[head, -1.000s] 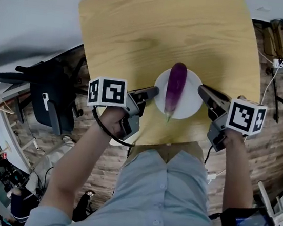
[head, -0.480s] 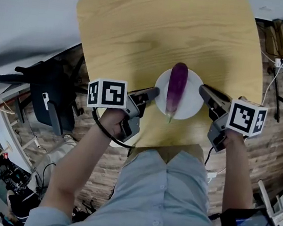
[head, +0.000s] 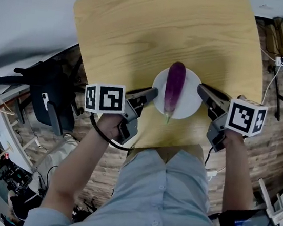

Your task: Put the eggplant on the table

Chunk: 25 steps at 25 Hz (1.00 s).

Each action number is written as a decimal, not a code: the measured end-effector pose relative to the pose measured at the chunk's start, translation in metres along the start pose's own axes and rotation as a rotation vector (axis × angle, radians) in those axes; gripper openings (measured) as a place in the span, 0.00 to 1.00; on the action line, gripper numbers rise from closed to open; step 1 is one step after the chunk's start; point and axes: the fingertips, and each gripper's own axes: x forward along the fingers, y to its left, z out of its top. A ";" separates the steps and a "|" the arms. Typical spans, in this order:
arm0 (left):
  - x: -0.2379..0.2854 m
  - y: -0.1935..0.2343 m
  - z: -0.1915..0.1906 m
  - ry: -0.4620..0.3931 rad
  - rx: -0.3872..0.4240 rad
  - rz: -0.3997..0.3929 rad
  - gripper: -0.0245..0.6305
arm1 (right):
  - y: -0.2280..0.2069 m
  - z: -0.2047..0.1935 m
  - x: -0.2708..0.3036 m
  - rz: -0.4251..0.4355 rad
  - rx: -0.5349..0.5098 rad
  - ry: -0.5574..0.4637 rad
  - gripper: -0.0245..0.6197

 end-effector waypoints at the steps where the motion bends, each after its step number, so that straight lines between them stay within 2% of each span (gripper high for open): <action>1: -0.001 0.000 0.000 -0.002 0.006 0.002 0.09 | 0.000 0.000 0.000 0.000 -0.003 0.001 0.07; 12: -0.001 -0.003 -0.002 0.011 0.073 0.038 0.15 | -0.002 -0.002 0.001 -0.007 -0.013 0.009 0.07; 15: 0.000 -0.007 -0.001 0.024 0.100 0.052 0.20 | -0.004 -0.002 0.000 -0.008 -0.018 0.012 0.07; 25: -0.010 0.005 0.009 -0.010 0.272 0.222 0.22 | 0.004 0.001 0.005 -0.013 -0.036 0.005 0.07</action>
